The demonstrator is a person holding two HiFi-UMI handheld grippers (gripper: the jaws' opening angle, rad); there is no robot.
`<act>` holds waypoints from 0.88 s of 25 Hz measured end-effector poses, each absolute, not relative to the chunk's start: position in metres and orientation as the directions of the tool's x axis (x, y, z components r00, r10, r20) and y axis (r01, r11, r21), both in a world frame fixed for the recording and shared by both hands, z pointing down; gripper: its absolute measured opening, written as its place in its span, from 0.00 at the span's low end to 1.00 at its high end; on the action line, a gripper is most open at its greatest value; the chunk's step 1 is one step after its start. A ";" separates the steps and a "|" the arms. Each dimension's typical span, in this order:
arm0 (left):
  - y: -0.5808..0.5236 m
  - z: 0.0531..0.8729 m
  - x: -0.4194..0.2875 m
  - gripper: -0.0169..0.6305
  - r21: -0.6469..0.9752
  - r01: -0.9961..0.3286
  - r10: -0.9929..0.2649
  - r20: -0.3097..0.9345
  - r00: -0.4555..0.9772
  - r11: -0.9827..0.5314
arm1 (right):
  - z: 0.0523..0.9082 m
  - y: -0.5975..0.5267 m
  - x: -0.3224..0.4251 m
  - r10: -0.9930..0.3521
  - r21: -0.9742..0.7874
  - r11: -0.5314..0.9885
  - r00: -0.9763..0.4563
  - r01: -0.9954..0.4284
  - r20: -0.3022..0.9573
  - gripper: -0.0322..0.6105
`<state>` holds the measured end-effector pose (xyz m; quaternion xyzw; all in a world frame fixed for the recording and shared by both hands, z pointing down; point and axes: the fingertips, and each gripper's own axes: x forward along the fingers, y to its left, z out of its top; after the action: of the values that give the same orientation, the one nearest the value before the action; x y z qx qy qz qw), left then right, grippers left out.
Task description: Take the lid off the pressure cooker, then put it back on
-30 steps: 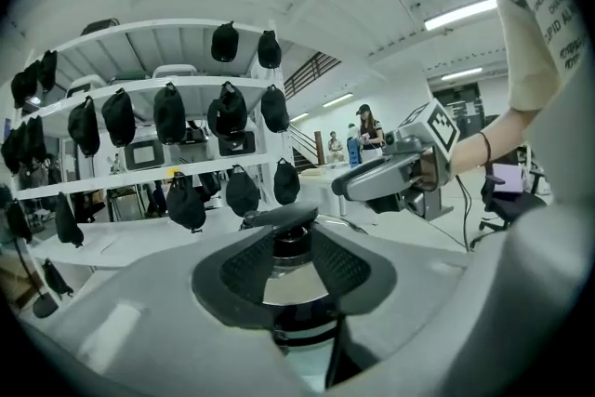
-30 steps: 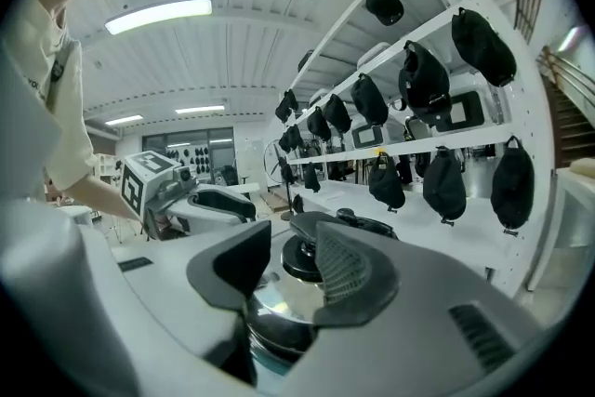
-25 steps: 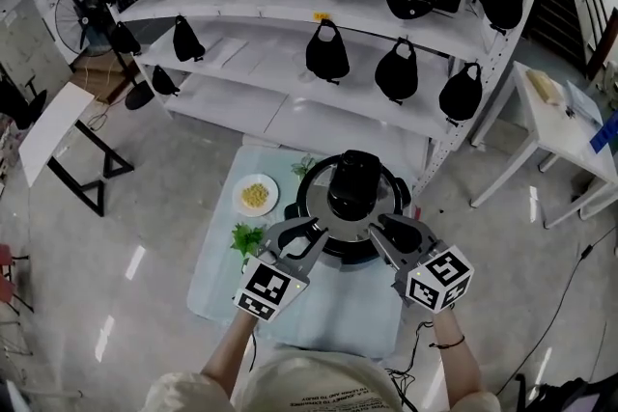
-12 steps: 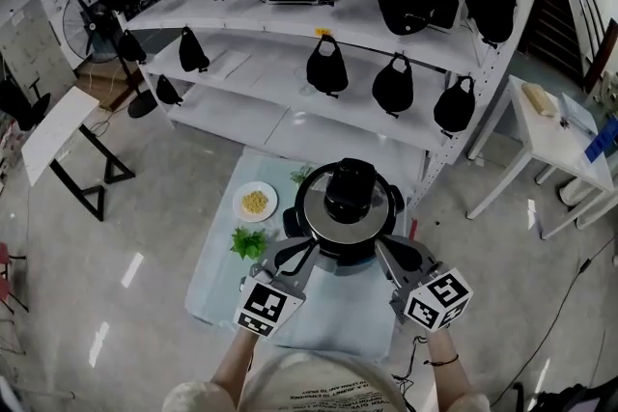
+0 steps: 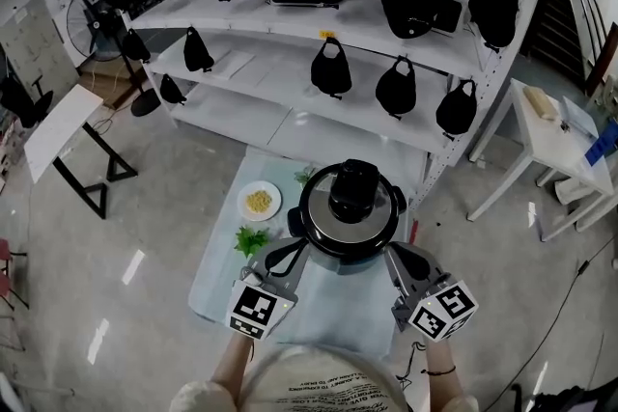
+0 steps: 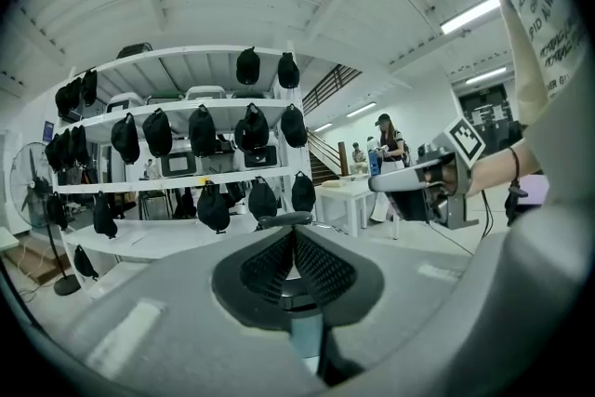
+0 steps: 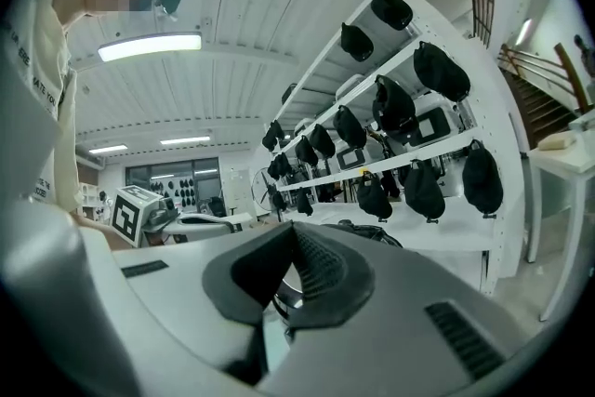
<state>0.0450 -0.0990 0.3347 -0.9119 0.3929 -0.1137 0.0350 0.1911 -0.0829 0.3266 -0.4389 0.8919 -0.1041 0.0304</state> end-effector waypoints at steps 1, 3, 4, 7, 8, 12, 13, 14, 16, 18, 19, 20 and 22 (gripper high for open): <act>-0.100 0.333 0.042 0.07 -0.152 -0.713 -0.728 0.175 0.663 -0.685 | 0.325 -0.083 0.192 -0.795 -0.214 0.587 -0.606 -0.781 0.032 0.06; -0.102 0.331 0.035 0.07 -0.139 -0.722 -0.735 0.167 0.658 -0.678 | 0.321 -0.082 0.193 -0.805 -0.210 0.575 -0.592 -0.791 0.025 0.06; -0.102 0.331 0.032 0.07 -0.129 -0.726 -0.737 0.165 0.656 -0.675 | 0.320 -0.083 0.193 -0.811 -0.205 0.569 -0.585 -0.797 0.024 0.06; -0.104 0.333 0.025 0.07 -0.115 -0.733 -0.740 0.165 0.652 -0.671 | 0.319 -0.085 0.194 -0.825 -0.191 0.550 -0.564 -0.813 0.022 0.06; -0.104 0.334 0.024 0.07 -0.111 -0.734 -0.741 0.165 0.651 -0.670 | 0.319 -0.085 0.195 -0.830 -0.189 0.545 -0.558 -0.817 0.021 0.06; -0.107 0.337 0.018 0.07 -0.097 -0.742 -0.746 0.164 0.645 -0.663 | 0.319 -0.086 0.194 -0.840 -0.186 0.529 -0.541 -0.828 0.020 0.06; -0.108 0.338 0.016 0.07 -0.094 -0.743 -0.747 0.165 0.644 -0.662 | 0.319 -0.086 0.194 -0.842 -0.187 0.526 -0.538 -0.830 0.021 0.06; -0.110 0.339 0.015 0.07 -0.090 -0.745 -0.747 0.167 0.643 -0.661 | 0.320 -0.086 0.194 -0.845 -0.188 0.522 -0.535 -0.832 0.022 0.06; -0.112 0.341 0.013 0.07 -0.085 -0.747 -0.749 0.170 0.641 -0.659 | 0.320 -0.087 0.194 -0.849 -0.188 0.515 -0.528 -0.837 0.024 0.06; -0.114 0.341 0.011 0.07 -0.086 -0.749 -0.751 0.169 0.638 -0.657 | 0.320 -0.088 0.195 -0.852 -0.184 0.511 -0.524 -0.840 0.024 0.06; -0.115 0.341 0.011 0.07 -0.087 -0.750 -0.752 0.169 0.638 -0.656 | 0.320 -0.089 0.195 -0.853 -0.181 0.510 -0.522 -0.841 0.024 0.06; -0.116 0.341 0.010 0.07 -0.087 -0.750 -0.752 0.170 0.637 -0.655 | 0.321 -0.089 0.196 -0.854 -0.179 0.507 -0.519 -0.843 0.025 0.06; -0.118 0.342 0.010 0.07 -0.087 -0.750 -0.752 0.172 0.637 -0.656 | 0.321 -0.090 0.197 -0.857 -0.178 0.502 -0.514 -0.846 0.026 0.06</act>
<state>0.0104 -0.1177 0.3418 -0.9047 0.4150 -0.0967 0.0038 0.1970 -0.0899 0.3211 -0.4919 0.8660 -0.0842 0.0327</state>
